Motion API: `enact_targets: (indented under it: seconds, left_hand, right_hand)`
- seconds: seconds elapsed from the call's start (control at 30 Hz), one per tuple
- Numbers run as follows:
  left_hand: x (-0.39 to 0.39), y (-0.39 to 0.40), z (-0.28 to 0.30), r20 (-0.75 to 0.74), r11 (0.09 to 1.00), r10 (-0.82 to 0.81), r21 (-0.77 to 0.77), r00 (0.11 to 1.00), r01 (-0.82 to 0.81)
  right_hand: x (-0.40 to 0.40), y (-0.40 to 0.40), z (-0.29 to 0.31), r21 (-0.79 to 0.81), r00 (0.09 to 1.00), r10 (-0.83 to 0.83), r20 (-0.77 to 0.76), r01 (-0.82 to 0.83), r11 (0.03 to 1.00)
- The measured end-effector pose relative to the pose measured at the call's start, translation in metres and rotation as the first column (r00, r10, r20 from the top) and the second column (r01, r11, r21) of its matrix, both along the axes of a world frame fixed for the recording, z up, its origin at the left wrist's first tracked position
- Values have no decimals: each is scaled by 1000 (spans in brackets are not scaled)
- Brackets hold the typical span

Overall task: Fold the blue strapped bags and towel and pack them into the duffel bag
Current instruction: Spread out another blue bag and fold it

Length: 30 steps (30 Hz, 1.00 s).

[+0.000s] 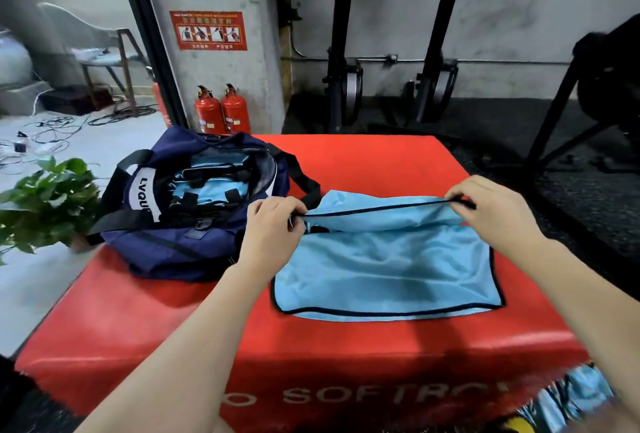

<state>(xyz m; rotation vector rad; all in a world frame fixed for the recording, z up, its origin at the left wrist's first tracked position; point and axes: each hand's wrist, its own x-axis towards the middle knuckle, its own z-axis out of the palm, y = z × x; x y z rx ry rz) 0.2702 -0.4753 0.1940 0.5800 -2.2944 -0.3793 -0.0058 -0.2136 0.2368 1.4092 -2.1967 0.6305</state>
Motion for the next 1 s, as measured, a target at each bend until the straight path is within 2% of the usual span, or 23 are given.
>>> enact_targets:
  seconds: [0.07, 0.13, 0.23, 0.33, 0.47, 0.53, 0.63, 0.73, 0.83, 0.93, 1.0]
  left_hand:
    - [3, 4, 1, -53, 999, -24, -33, 998, 23]
    - [9, 9, 2, -116, 996, -64, -73, 991, 55]
    - [18, 18, 7, -172, 980, -138, -164, 975, 110]
    - [27, 30, 9, -187, 964, -193, -218, 963, 151]
    - [29, 47, 6, -112, 936, -232, -295, 966, 191]
    - [25, 53, 5, -43, 897, -260, -380, 965, 225]
    - [22, 58, -8, 149, 822, -286, -470, 947, 322]
    - [23, 58, -27, 314, 821, -278, -413, 908, 394]
    - [24, 55, -40, 417, 797, -312, -374, 854, 474]
    - [26, 50, -42, 397, 874, -310, -239, 864, 423]
    - [25, 49, -35, 329, 957, -248, -60, 911, 283]
  right_hand:
    - [4, 9, -3, -1, 993, -33, -114, 33, 999]
    - [8, 17, -5, 41, 968, 10, -251, 1, 999]
    - [14, 29, -11, 108, 952, 12, -306, 22, 994]
    - [13, 43, -24, 203, 974, -75, -215, 120, 972]
    - [10, 55, -33, 268, 984, -175, -35, 178, 947]
    - [13, 60, -37, 248, 972, -234, 34, 218, 944]
    - [15, 72, -49, 172, 949, -290, 124, 267, 948]
    - [7, 77, -58, 127, 930, -286, 232, 262, 957]
    - [-2, 74, -63, 58, 922, -215, 323, 208, 976]
    - [-6, 69, -65, 8, 907, -178, 382, 190, 982]
    - [-7, 64, -60, -19, 861, -181, 475, 215, 976]
